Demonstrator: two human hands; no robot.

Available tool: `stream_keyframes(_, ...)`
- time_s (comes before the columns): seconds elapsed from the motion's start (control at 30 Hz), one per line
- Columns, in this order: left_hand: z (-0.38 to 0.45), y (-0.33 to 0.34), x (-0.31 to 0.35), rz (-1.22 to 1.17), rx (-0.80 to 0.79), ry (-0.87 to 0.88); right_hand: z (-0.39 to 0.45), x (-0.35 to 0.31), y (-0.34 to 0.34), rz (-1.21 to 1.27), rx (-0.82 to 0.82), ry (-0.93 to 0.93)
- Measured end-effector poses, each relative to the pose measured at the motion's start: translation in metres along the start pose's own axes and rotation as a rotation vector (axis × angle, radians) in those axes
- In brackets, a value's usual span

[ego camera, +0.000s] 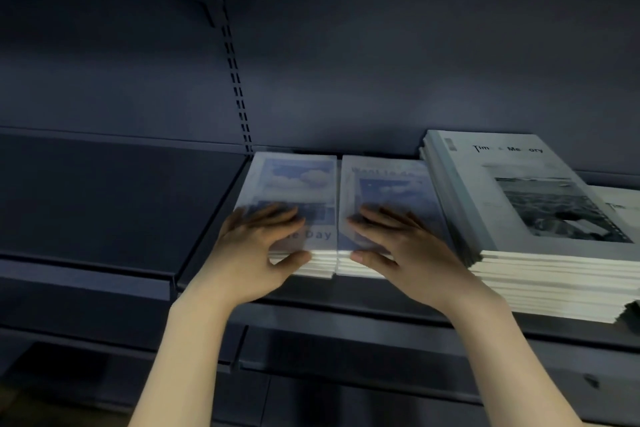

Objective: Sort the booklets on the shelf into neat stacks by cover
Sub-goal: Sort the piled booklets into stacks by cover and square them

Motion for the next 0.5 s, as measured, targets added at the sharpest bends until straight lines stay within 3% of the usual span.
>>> stream_keyframes(0.5,0.0025,0.0053,-0.0038,-0.043,0.046,0.002,-0.0021,0.0007,0.0035,-0.080,0.017,-0.030)
Point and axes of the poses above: each hand's wrist, its own z-axis towards the middle knuckle, its own y-axis out of the palm, x = y × z, the point moved 3 cm from there along z, towards the middle knuckle, and after that the axes turned 8 degrees about -x, right-handed, at the moved point
